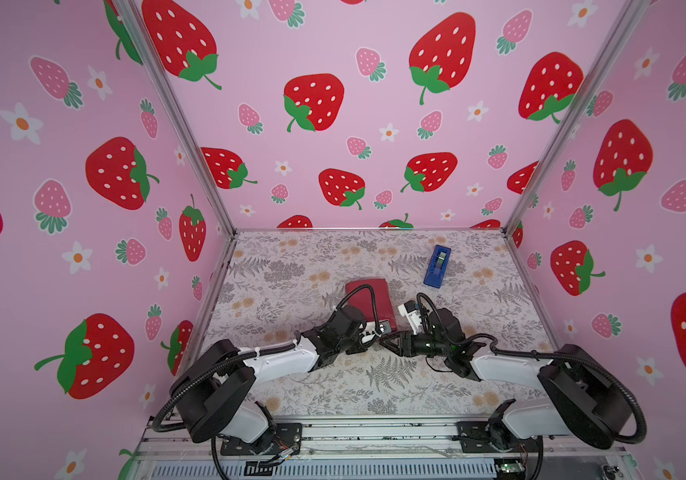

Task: Wrap the gift box in paper

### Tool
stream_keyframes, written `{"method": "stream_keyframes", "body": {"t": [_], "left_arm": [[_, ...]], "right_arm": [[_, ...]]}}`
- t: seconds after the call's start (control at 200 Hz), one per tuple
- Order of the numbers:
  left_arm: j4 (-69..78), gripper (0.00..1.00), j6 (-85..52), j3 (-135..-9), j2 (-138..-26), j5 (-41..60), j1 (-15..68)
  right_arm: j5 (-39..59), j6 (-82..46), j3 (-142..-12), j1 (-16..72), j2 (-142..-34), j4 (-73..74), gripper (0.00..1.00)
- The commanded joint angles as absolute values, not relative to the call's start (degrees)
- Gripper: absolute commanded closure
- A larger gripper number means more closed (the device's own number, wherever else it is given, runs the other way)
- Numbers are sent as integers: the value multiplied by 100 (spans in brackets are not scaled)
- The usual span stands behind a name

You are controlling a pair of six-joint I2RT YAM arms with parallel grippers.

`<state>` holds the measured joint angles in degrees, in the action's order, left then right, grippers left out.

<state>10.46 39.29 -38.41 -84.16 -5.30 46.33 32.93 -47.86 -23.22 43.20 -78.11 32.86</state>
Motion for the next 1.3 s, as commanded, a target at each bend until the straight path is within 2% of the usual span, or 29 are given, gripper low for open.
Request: {"method": "stream_keyframes", "body": {"t": [0.0, 0.085, 0.11, 0.36, 0.89, 1.055, 1.296], "left_arm": [[308, 67, 3971, -3806, -8665, -624, 4579], [297, 67, 3975, -3806, -8657, -624, 4579], [295, 67, 3974, -3807, -8653, -624, 4579], [298, 67, 3973, -3806, -8666, -633, 4579], [283, 67, 3981, -3814, -8691, -624, 4573], [281, 67, 3985, -3823, -8696, -624, 4579], [275, 67, 3989, -3823, -8695, -615, 4576]], "right_arm": [[3138, -4709, -2194, 4125, -7471, 2884, 49], [3169, -4777, -2143, 3940, -7243, 2733, 49], [3216, -4794, -2144, 3881, -7182, 2702, 45], [3550, -4900, -2317, 3415, -6837, 2172, 33], [4630, -5988, -2785, 3199, -7231, 1925, 31], [5225, -6185, -3019, 3277, -7675, 1740, 33], [5213, -6478, -3234, 3609, -8088, 1966, 30]]}}
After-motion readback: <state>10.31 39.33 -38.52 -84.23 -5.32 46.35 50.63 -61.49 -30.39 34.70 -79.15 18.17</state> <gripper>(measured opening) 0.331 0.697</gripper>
